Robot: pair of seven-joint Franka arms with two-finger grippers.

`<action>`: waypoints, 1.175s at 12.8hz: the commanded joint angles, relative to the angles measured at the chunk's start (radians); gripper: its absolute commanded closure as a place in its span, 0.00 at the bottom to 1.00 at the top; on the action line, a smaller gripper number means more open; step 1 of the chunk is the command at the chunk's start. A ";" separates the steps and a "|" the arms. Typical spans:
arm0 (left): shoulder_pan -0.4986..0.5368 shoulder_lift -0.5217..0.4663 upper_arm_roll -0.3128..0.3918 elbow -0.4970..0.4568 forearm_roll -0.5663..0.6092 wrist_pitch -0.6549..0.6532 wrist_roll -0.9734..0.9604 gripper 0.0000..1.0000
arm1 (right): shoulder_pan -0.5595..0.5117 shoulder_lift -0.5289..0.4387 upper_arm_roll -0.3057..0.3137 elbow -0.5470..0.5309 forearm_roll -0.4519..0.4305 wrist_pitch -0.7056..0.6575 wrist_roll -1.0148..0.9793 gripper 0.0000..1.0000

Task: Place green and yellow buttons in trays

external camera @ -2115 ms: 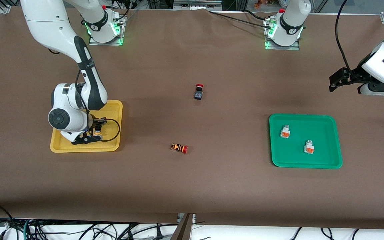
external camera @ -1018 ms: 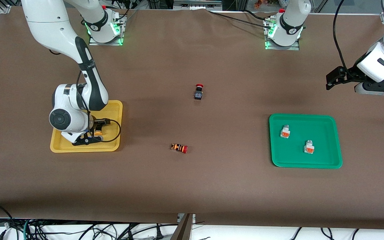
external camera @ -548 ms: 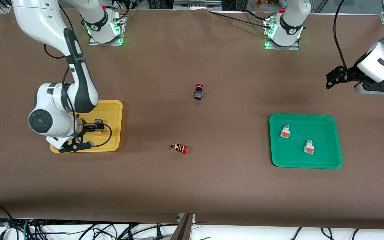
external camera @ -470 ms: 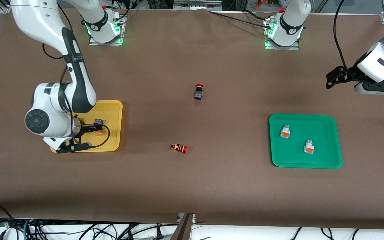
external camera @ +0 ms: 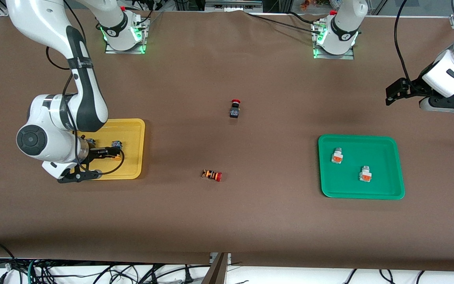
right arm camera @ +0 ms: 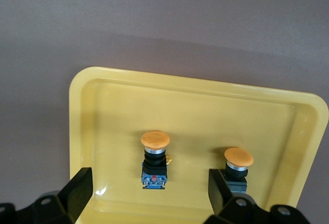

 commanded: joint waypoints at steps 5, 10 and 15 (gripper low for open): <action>0.004 -0.006 -0.006 0.014 0.016 -0.016 0.022 0.00 | -0.199 -0.182 0.146 -0.026 -0.051 -0.137 0.009 0.00; 0.004 -0.006 -0.006 0.014 0.016 -0.016 0.022 0.00 | -0.268 -0.374 0.232 -0.099 -0.097 -0.186 0.001 0.00; 0.001 -0.006 -0.006 0.014 0.016 -0.016 0.022 0.00 | -0.280 -0.496 0.233 -0.073 -0.099 -0.295 0.001 0.00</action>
